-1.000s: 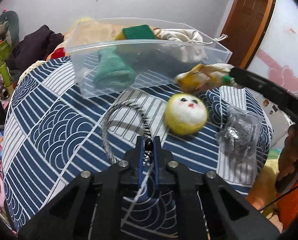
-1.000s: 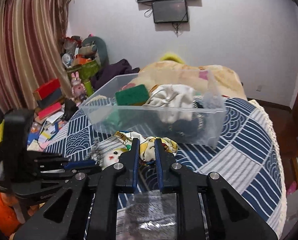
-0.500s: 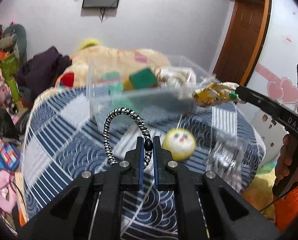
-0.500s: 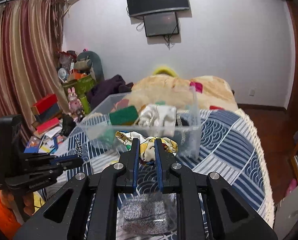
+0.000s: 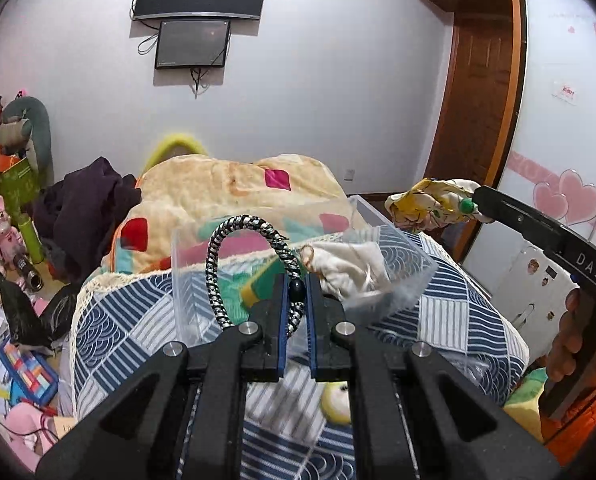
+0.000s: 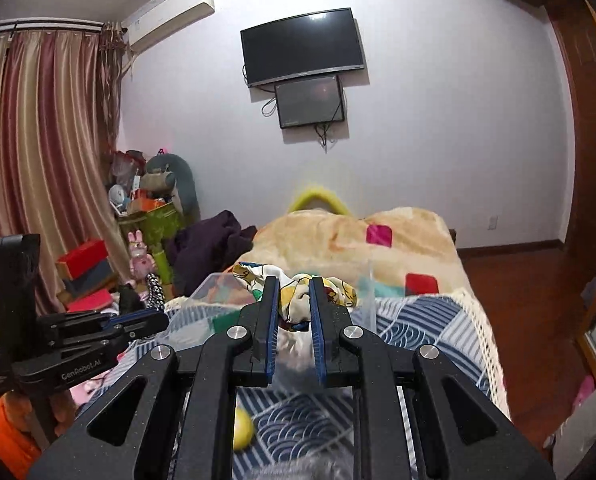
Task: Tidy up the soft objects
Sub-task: 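Drop the bracelet into the box with the left tool while the right tool drops the cloth in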
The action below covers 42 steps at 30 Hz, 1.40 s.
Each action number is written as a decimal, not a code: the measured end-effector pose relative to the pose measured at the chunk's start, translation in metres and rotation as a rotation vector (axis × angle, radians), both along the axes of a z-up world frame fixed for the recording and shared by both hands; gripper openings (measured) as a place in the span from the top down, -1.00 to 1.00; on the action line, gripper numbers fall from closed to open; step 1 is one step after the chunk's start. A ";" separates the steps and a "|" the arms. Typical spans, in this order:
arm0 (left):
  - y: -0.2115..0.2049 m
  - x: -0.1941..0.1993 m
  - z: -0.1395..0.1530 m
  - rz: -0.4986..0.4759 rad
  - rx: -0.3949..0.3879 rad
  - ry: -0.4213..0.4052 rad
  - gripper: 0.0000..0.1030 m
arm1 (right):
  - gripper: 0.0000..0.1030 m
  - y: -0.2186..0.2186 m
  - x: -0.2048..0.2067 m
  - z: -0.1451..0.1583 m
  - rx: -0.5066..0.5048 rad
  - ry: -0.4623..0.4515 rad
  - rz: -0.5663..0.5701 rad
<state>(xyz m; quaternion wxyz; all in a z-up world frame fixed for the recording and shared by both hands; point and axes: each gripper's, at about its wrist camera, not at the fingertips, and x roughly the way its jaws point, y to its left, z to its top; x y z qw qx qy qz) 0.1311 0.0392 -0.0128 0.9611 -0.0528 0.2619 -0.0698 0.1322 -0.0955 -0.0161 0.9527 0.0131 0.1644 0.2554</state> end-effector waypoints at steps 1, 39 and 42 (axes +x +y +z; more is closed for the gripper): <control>0.001 0.003 0.000 -0.002 -0.002 0.004 0.86 | 0.74 0.004 0.005 0.000 -0.004 0.001 0.001; 0.013 0.027 -0.018 0.037 -0.005 0.080 -0.30 | -0.25 0.005 0.038 -0.021 -0.146 0.129 -0.038; 0.005 0.009 -0.010 0.030 0.014 0.050 -0.45 | -0.54 -0.003 0.022 -0.014 -0.136 0.090 -0.052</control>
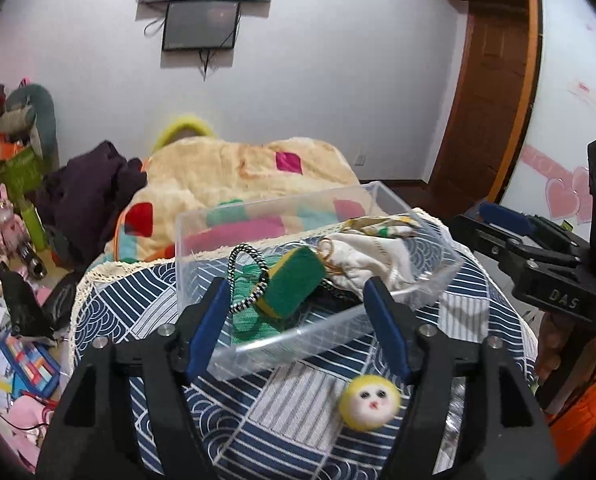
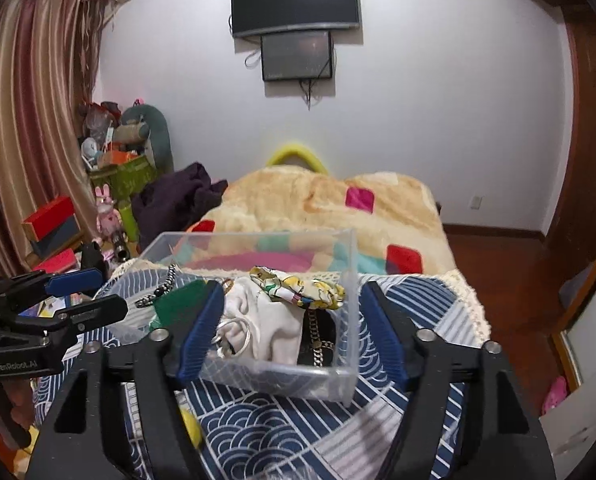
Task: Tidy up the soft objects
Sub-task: 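Drop the bracelet into the box with the left tool while the right tool drops the cloth in, then grasp the plush ball with the left tool while the right tool grasps the silver mesh bag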
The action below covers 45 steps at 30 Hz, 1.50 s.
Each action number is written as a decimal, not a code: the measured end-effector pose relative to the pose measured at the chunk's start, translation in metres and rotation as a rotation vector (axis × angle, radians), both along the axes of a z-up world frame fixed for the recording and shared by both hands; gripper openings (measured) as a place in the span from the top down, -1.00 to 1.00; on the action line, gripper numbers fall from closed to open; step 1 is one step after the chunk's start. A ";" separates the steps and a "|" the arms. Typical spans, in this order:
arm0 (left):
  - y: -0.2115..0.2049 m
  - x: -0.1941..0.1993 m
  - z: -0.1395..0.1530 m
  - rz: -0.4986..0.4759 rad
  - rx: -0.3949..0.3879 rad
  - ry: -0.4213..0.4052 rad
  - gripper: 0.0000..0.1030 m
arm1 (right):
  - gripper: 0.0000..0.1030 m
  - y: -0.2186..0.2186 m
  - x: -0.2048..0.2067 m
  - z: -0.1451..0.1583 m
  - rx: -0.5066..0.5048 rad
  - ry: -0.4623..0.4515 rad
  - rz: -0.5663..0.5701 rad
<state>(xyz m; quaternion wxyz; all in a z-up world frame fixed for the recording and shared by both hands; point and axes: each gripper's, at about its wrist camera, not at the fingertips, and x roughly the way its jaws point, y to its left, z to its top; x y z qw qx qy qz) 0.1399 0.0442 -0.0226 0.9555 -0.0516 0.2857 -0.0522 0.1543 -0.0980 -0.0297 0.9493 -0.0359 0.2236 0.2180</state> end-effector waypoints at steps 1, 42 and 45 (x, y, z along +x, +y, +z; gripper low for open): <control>-0.002 -0.004 0.001 0.002 0.002 -0.007 -0.50 | -0.65 -0.004 -0.007 0.002 0.007 -0.013 -0.002; -0.055 -0.012 -0.098 -0.087 -0.094 0.220 0.12 | 0.26 -0.018 -0.057 -0.099 0.006 0.231 0.095; -0.051 -0.018 -0.093 -0.076 -0.103 0.196 0.13 | 0.27 -0.020 -0.057 -0.093 0.018 0.214 0.084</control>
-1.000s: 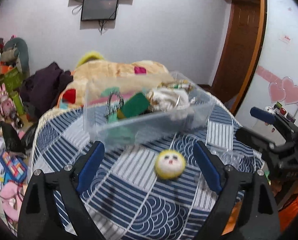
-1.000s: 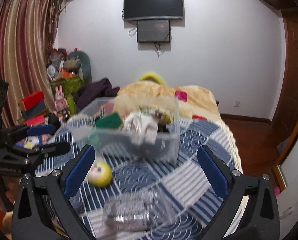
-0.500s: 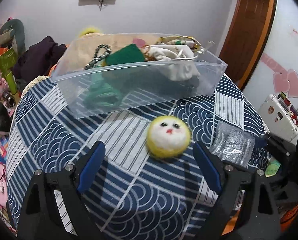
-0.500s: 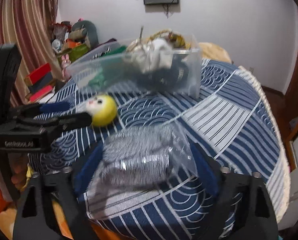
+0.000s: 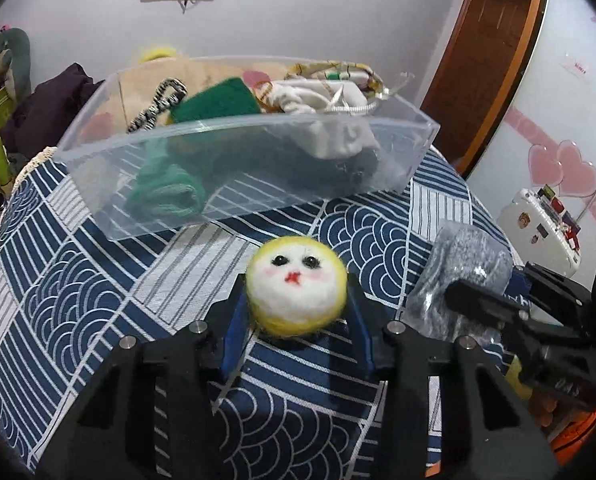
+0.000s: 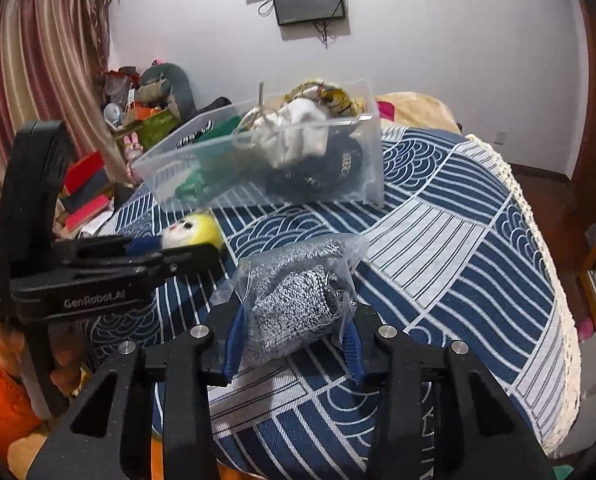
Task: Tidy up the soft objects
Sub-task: 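Grasp the plush ball with the left tool while the right tool grasps the silver mesh bag, then drop the ball into the box with the left tool while the right tool drops the mesh bag in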
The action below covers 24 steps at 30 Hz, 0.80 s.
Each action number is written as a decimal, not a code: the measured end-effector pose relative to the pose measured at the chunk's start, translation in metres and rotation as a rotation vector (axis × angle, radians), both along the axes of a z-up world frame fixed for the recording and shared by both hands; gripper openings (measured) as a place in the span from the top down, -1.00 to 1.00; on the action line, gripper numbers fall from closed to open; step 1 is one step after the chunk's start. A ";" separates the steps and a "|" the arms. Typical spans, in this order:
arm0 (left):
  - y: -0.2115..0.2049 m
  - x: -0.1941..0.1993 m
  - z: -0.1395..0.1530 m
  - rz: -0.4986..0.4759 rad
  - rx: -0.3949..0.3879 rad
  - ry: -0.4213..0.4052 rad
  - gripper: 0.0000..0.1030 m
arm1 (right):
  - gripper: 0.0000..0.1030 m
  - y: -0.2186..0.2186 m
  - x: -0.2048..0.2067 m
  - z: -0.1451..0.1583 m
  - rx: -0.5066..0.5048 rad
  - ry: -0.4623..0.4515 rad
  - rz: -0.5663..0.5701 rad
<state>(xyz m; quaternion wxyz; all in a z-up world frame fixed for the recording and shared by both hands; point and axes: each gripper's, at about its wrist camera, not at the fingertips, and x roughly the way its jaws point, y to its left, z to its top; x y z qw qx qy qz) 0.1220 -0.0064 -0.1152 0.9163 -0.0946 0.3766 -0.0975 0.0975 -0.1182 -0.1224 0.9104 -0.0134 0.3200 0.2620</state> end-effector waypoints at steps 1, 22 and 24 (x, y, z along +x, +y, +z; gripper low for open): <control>0.000 -0.001 0.002 0.004 0.000 -0.007 0.13 | 0.27 0.000 0.002 0.004 0.001 -0.006 -0.002; 0.061 -0.001 0.078 0.146 0.081 -0.212 0.12 | 0.28 0.054 0.039 0.095 0.057 -0.273 0.044; 0.066 0.006 0.077 0.154 0.091 -0.208 0.12 | 0.27 0.061 0.045 0.093 0.050 -0.280 0.039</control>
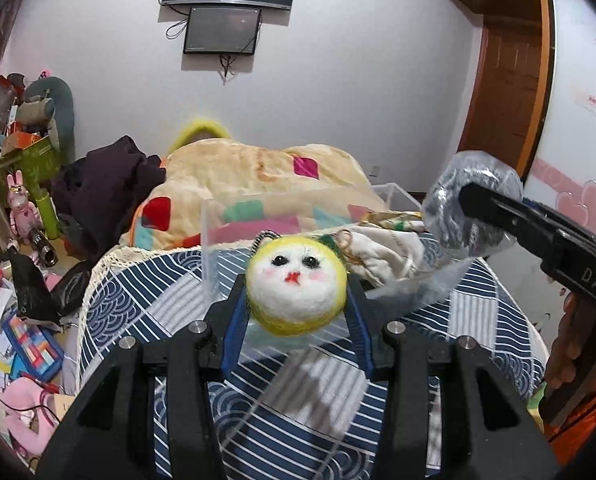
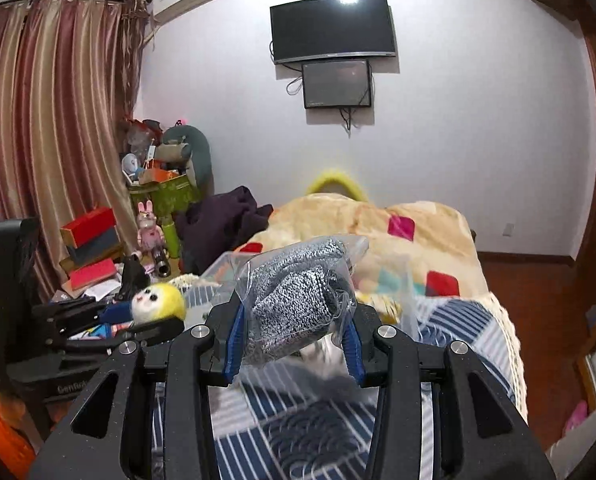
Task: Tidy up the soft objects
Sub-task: 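Drop the ball into the box with the left tool while the right tool drops the mesh bag in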
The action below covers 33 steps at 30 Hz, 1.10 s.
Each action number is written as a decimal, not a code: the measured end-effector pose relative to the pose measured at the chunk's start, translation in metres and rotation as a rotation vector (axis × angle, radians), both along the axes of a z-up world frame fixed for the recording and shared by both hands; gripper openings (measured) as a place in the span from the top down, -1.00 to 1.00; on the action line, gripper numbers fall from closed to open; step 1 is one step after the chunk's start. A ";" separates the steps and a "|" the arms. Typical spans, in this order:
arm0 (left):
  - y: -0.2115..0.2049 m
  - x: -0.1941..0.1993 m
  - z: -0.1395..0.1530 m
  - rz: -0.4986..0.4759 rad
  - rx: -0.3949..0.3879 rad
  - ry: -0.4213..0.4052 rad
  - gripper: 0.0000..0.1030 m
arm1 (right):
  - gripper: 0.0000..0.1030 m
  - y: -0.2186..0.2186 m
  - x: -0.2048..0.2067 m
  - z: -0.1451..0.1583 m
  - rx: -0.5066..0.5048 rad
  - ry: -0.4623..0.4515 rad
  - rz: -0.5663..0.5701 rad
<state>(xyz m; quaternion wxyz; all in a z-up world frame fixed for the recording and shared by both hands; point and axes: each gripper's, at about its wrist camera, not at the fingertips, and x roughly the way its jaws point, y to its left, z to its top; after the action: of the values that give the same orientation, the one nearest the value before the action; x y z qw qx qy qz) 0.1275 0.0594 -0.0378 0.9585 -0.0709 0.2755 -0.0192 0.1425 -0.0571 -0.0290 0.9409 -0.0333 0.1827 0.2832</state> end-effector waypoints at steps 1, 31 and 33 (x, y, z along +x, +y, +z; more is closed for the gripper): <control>0.001 0.004 -0.001 0.004 0.005 0.004 0.12 | 0.27 0.005 0.005 -0.003 -0.007 0.003 -0.003; 0.002 0.029 -0.021 0.019 0.035 0.079 -0.27 | -0.11 0.022 0.031 -0.038 -0.161 0.138 0.011; 0.002 0.020 -0.014 0.019 0.021 0.060 -0.27 | -0.11 0.017 0.024 -0.033 -0.143 0.124 0.014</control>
<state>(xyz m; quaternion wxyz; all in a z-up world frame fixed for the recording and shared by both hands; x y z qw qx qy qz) 0.1479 0.0613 -0.0519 0.9506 -0.0642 0.3036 -0.0052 0.1668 -0.0404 -0.0617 0.9210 -0.0841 0.2602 0.2773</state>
